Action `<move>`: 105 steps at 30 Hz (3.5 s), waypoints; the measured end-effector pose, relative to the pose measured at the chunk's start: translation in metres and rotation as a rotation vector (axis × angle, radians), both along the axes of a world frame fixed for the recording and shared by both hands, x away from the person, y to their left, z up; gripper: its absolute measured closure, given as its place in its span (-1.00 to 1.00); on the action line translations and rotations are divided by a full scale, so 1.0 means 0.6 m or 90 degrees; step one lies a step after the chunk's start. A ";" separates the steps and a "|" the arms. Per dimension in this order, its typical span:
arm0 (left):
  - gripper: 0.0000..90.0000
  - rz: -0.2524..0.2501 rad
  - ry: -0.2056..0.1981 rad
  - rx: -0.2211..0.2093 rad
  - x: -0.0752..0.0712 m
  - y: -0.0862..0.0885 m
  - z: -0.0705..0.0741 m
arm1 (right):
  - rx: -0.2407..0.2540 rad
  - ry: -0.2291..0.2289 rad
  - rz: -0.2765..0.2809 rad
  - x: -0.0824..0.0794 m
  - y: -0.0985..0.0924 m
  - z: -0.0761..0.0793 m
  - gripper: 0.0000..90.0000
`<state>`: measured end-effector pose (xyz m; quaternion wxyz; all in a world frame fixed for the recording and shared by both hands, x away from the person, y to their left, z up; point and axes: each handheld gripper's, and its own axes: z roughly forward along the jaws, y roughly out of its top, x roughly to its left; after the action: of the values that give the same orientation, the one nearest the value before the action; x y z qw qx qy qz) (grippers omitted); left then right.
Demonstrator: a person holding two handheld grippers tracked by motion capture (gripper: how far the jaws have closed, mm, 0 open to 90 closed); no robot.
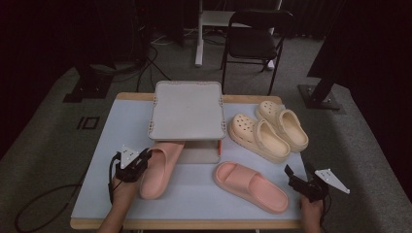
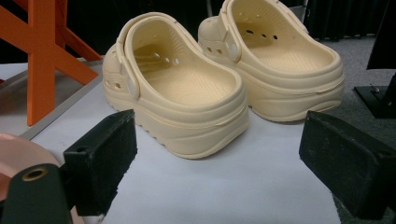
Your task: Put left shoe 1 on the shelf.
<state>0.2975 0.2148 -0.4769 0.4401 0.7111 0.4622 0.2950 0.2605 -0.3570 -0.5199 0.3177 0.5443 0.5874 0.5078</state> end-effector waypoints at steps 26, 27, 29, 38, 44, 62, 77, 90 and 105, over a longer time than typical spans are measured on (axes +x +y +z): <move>0.70 0.141 0.023 -0.020 0.075 -0.077 -0.028 | 0.017 -0.004 0.007 0.001 -0.005 -0.001 -0.76; 0.67 0.132 0.025 -0.017 0.074 -0.079 -0.029 | 0.020 -0.005 0.007 0.001 -0.006 -0.001 -0.76; 0.63 0.123 0.027 -0.015 0.071 -0.081 -0.030 | 0.019 -0.005 0.008 0.001 -0.006 -0.001 -0.76; 0.51 0.082 0.016 -0.046 0.037 -0.069 -0.011 | 0.017 -0.003 0.009 0.001 -0.005 -0.001 -0.76; 0.51 0.049 0.015 -0.065 0.002 -0.052 0.003 | 0.014 -0.002 0.010 0.000 -0.004 -0.001 -0.76; 0.52 -0.046 0.015 -0.045 -0.129 -0.053 -0.016 | 0.019 0.000 0.006 0.001 -0.004 -0.001 -0.76; 0.90 -0.057 0.026 -0.012 -0.172 -0.063 -0.034 | 0.018 0.002 0.005 0.001 -0.005 -0.001 -0.76; 0.99 -0.057 0.083 0.007 -0.153 -0.080 -0.067 | 0.018 0.000 0.006 0.001 -0.005 -0.001 -0.76; 0.99 -0.044 0.082 0.004 -0.087 -0.105 -0.065 | 0.023 -0.001 0.005 0.001 -0.005 -0.001 -0.76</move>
<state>0.2452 0.1516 -0.5157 0.4169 0.7458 0.4636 0.2344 0.2612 -0.3603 -0.5202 0.3059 0.5472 0.5801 0.5201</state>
